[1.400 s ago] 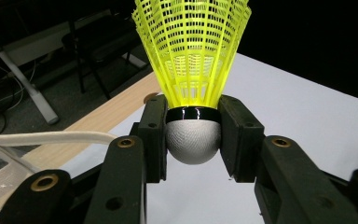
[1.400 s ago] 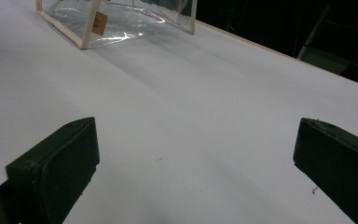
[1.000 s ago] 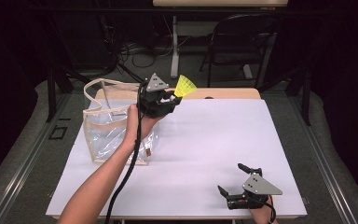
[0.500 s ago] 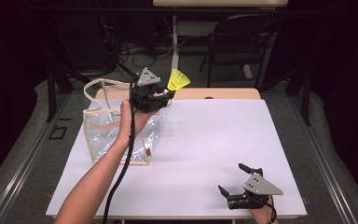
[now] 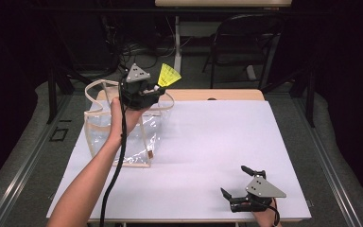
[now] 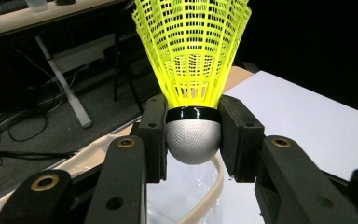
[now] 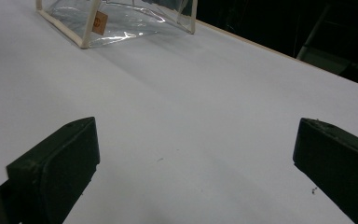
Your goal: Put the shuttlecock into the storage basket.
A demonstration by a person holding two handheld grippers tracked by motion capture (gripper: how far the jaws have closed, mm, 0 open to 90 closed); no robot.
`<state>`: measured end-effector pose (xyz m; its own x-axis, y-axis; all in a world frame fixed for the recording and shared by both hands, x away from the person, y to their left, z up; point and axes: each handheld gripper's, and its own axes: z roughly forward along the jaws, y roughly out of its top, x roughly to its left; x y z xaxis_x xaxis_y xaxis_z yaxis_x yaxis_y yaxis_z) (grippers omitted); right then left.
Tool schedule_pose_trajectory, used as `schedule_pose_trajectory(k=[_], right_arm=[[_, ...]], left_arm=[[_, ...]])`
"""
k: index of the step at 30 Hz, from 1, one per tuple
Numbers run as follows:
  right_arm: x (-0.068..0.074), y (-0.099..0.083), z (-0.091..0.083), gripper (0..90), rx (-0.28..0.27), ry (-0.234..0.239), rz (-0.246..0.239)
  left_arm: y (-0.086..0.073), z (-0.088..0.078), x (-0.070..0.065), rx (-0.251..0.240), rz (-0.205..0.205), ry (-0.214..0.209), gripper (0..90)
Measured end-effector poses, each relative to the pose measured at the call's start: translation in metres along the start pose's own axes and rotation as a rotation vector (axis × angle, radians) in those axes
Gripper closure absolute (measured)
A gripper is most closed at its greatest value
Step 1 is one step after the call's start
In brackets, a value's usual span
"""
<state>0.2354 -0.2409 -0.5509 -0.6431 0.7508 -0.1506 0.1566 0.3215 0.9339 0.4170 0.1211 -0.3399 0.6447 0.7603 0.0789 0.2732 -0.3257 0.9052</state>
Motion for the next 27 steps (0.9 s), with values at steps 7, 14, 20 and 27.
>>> schedule_pose_trajectory(k=[7,14,20,27], right_arm=[[0.000,0.000,0.001,0.0,0.004,0.002,0.005],[0.000,-0.001,0.001,0.0,0.005,0.002,0.006],[-0.001,0.000,0.000,0.0,0.003,0.002,0.004],[-0.001,0.000,-0.001,0.0,0.001,0.002,0.004]], left_arm=[[-0.003,-0.006,0.012,-0.008,-0.017,0.023,65.1],[-0.004,-0.013,0.021,-0.014,-0.031,0.044,65.1],[-0.006,-0.018,0.028,-0.017,-0.039,0.057,65.1],[-0.009,-0.025,0.038,-0.018,-0.054,0.079,65.1]])
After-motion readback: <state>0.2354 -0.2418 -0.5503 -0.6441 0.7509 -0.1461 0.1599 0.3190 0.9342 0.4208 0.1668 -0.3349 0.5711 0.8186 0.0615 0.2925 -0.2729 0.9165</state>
